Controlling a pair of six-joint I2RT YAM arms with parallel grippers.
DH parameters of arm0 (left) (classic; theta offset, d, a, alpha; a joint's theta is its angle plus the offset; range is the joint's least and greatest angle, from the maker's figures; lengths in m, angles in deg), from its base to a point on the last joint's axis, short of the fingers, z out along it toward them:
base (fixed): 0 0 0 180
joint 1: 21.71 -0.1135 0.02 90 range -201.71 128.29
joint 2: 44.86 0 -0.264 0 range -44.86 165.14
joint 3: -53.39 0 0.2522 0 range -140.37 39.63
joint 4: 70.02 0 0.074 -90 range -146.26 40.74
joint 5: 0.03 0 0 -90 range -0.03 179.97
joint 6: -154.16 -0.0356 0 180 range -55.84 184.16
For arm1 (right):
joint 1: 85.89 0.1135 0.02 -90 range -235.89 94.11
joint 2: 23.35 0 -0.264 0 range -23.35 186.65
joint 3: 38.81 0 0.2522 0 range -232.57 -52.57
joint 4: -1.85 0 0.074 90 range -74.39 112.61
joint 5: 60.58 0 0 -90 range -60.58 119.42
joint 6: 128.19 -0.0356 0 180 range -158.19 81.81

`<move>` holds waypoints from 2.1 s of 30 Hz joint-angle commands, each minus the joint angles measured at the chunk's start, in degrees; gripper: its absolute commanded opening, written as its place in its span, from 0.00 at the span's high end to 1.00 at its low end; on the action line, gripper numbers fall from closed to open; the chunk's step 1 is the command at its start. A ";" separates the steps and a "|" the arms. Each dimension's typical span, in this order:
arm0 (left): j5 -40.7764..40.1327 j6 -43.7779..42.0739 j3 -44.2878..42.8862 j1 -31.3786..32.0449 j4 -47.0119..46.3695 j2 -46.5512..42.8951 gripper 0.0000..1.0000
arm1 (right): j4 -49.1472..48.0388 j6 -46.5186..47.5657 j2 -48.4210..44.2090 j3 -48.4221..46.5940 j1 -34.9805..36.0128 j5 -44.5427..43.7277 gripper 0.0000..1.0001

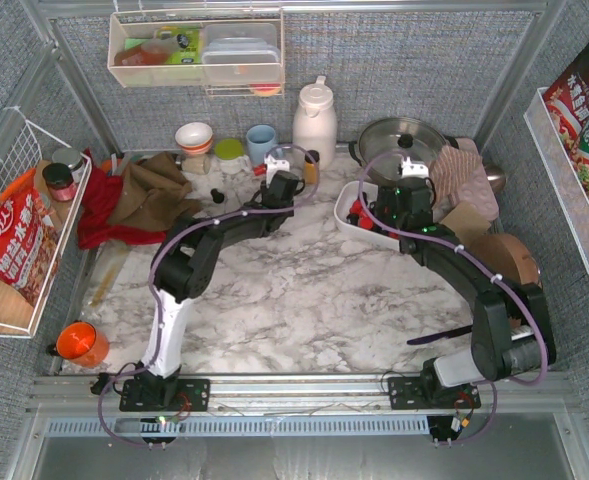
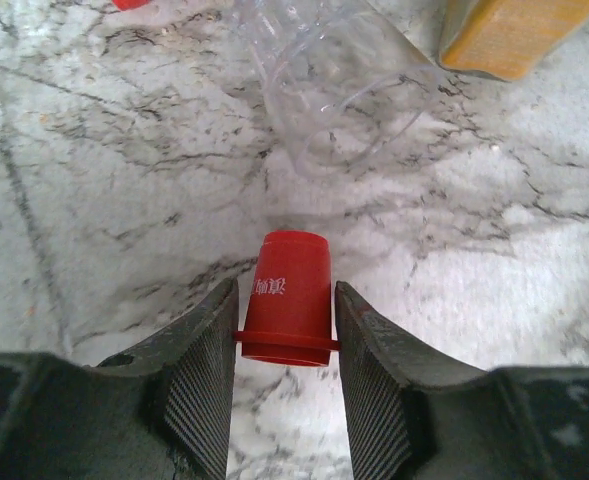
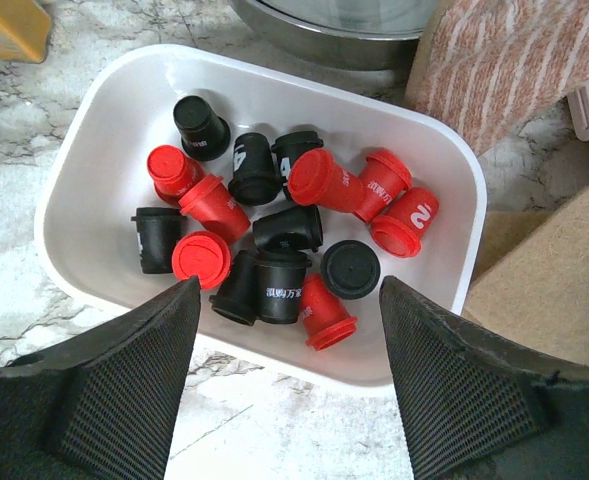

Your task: Mix the coffee capsules in the storage basket

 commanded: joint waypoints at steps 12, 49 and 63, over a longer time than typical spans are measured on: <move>14.60 -9.04 37.88 8.14 -34.86 -30.95 0.58 | 4.66 -5.09 -7.12 1.39 1.14 7.20 0.24; 31.26 -37.48 54.10 25.76 -99.82 -17.46 0.60 | 18.35 -8.55 -31.41 7.86 24.17 12.27 0.27; 32.35 -38.09 54.15 27.21 -99.82 -22.23 0.60 | 19.14 -11.21 -34.78 8.43 23.83 11.05 0.29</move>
